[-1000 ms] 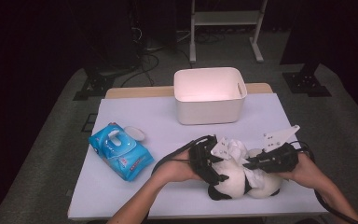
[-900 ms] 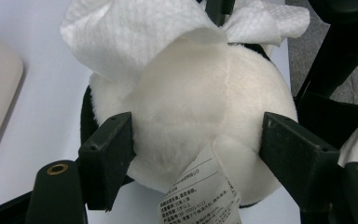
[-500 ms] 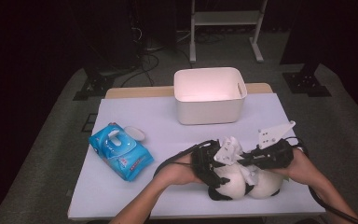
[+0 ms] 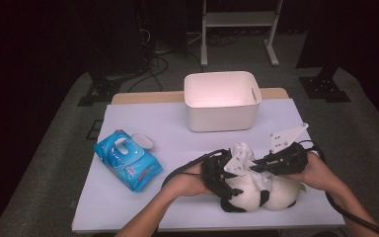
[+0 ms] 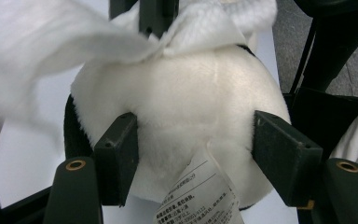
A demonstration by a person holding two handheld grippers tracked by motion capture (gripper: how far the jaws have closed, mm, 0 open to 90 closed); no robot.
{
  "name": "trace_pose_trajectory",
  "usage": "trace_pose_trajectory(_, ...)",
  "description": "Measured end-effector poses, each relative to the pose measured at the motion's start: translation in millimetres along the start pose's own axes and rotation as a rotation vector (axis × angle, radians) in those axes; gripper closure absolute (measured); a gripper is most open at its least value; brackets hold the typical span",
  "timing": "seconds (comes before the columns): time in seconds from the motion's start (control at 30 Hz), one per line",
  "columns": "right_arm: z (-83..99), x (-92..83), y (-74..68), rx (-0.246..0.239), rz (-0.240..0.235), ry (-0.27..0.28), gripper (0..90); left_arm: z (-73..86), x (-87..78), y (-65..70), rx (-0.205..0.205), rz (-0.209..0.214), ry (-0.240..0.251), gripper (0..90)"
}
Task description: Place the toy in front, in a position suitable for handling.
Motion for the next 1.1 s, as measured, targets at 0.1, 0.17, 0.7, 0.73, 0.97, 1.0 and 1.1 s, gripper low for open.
trace_pose_trajectory(0.1, 11.2, -1.5, 2.0, 0.034, -0.008, -0.006, 82.9, 1.1, -3.9, -3.0, -0.013, 0.023, -0.001, 33.2)
trace_pose_trajectory(0.17, 18.0, -0.5, 0.7, 0.049, -0.001, -0.013, 83.1, 1.8, -9.0, -6.7, -0.032, 0.032, -0.001, 31.8)
trace_pose_trajectory(0.7, -6.0, 2.5, -4.5, -0.012, -0.01, 0.001, 83.1, 1.4, -2.8, -0.7, -0.008, 0.036, -0.005, 37.7)
trace_pose_trajectory(0.73, -8.7, 3.4, -4.7, -0.013, -0.013, -0.001, 82.9, 1.1, -2.5, 0.2, -0.009, 0.038, -0.002, 37.7)
trace_pose_trajectory(0.97, -29.5, 14.0, -4.5, -0.052, -0.027, -0.007, 82.8, 1.4, -2.7, 3.8, 0.01, 0.037, 0.004, 38.2)
trace_pose_trajectory(1.0, -28.8, 13.7, -2.8, -0.053, -0.026, -0.009, 82.8, 1.7, -3.0, 3.7, 0.01, 0.038, 0.005, 38.3)
trace_pose_trajectory(1.1, -24.1, 10.2, 0.8, -0.03, -0.024, -0.003, 82.8, 0.8, -2.5, 3.7, 0.004, 0.041, 0.016, 38.4)
Point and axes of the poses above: each handheld gripper's, and its own axes: x roughly forward along the jaws, z roughly out of its underside, y roughly to its right, the point moved 9 cm from there along x, roughly forward along the jaws, and after that the axes turned 3 degrees about x, right-handed, at the moved point
